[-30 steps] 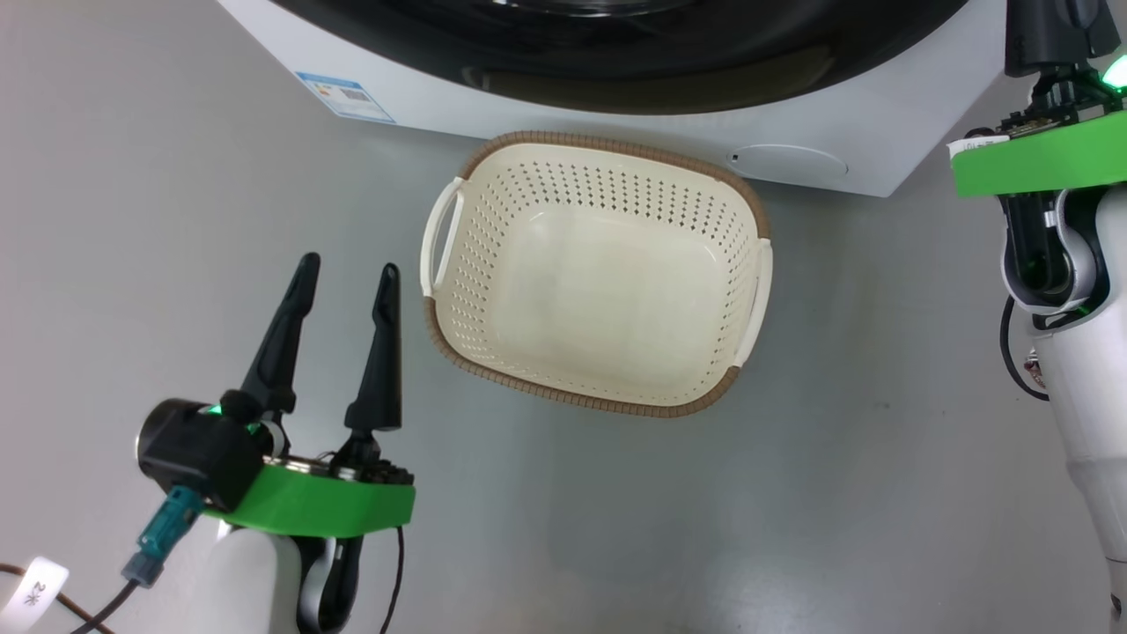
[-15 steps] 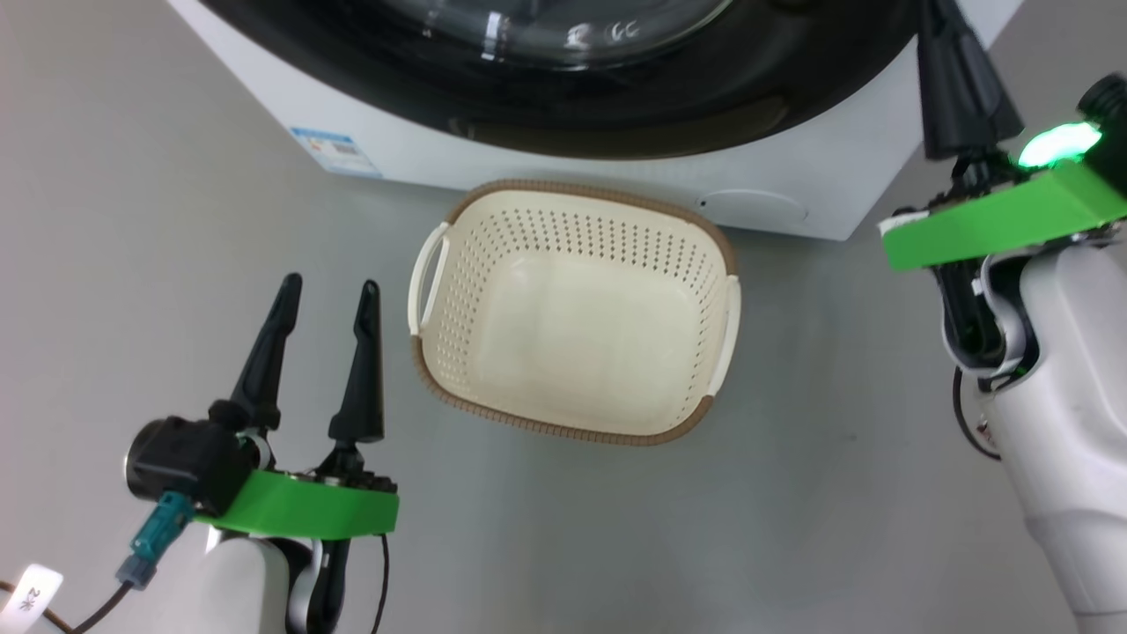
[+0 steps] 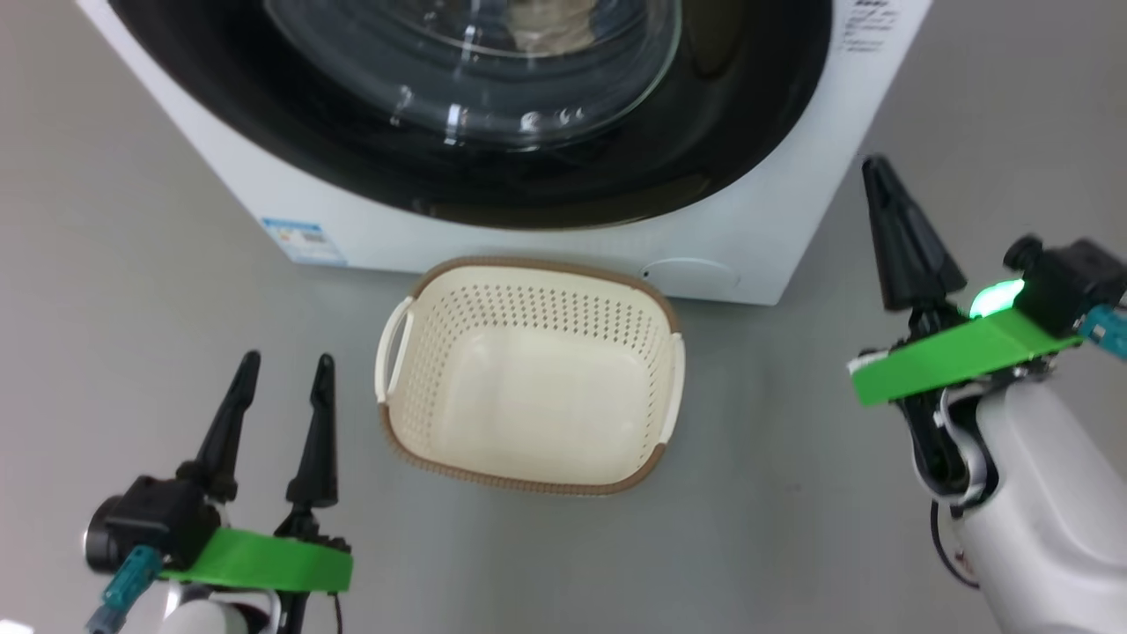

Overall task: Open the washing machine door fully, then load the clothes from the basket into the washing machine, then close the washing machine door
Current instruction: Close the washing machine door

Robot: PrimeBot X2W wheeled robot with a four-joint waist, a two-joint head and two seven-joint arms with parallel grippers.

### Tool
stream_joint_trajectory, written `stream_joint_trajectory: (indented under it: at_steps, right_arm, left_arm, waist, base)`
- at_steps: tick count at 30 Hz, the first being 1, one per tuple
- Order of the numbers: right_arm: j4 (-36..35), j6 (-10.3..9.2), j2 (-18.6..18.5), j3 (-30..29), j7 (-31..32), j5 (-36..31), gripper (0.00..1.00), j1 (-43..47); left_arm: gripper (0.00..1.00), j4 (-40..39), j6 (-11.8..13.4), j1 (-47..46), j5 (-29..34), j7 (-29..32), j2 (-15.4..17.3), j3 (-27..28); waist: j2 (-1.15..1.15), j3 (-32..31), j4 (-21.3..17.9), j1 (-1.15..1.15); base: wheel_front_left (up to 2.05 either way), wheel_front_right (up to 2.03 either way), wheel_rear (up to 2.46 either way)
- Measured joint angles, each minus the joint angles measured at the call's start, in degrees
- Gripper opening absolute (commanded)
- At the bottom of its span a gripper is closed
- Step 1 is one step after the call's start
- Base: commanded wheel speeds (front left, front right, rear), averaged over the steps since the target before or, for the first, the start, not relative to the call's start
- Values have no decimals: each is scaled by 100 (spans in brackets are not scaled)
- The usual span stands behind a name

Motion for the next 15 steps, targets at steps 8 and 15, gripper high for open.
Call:
stream_joint_trajectory:
  at_steps: [8, 15]
  right_arm:
    - [-33, 0, 38, -147, 18, -9, 24, 606]
    - [-75, -13, 54, -260, 18, -142, 100, 1022]
  left_arm:
    - [100, 51, 0, 310, -1, 0, 194, 121]
    - [100, 75, 0, 576, -3, 0, 343, 256]
  waist:
    - [0, -383, -327, 0]
    - [0, -694, -615, 0]
  base:
    - [0, 0, 0]
    - [0, 0, 0]
